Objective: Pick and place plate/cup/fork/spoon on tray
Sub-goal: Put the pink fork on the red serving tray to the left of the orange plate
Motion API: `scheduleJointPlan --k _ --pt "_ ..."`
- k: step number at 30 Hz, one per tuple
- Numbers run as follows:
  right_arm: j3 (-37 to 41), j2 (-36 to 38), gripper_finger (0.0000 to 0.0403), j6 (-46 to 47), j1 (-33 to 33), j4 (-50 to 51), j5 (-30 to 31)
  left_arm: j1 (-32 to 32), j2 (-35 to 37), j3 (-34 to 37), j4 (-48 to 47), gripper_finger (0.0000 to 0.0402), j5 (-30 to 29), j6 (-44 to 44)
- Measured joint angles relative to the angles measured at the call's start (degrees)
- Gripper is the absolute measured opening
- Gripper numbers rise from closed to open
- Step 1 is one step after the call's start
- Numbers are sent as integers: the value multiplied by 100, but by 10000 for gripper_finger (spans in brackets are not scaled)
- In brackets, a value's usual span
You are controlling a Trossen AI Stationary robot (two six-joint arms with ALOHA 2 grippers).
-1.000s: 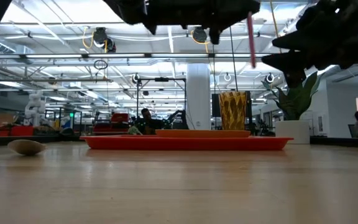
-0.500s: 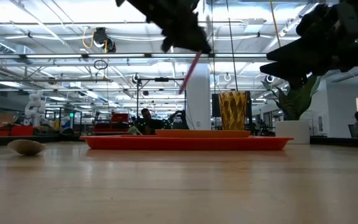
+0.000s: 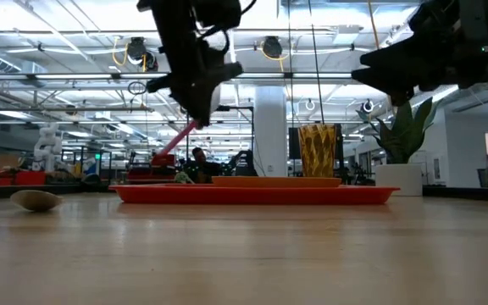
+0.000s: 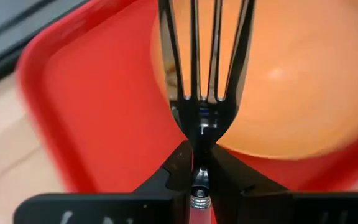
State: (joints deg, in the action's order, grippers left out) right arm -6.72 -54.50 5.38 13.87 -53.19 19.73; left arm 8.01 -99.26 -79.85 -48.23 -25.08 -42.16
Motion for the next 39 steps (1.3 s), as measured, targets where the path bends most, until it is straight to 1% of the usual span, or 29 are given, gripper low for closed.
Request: scheduleJointPlan --k 5,7,11,16,21,27,34,39 --pt "-2 0 192 -250 0 -385 -23 332 -82 0 -660 37 -13 -1334" --pt "-2 2 192 -309 0 -498 -24 456 -124 2 -707 37 28 -1598" --pt "-2 4 192 -312 0 -515 -26 804 -412 -9 -554 37 157 -1577" --pt "-4 8 192 -292 9 -533 -48 1180 -846 -4 -388 37 878 -1535" --pt "-4 7 192 -163 9 -528 -113 1353 -1033 0 -61 37 1279 -1429" --pt "-4 9 192 -159 11 -616 -210 1505 -1106 4 -126 37 1435 -1456" --pt "-4 9 192 -154 11 -703 -501 1587 -1097 2 311 37 1462 -1535" --pt "-4 11 192 -89 13 -780 -667 1584 -1099 2 409 37 1458 -1654"
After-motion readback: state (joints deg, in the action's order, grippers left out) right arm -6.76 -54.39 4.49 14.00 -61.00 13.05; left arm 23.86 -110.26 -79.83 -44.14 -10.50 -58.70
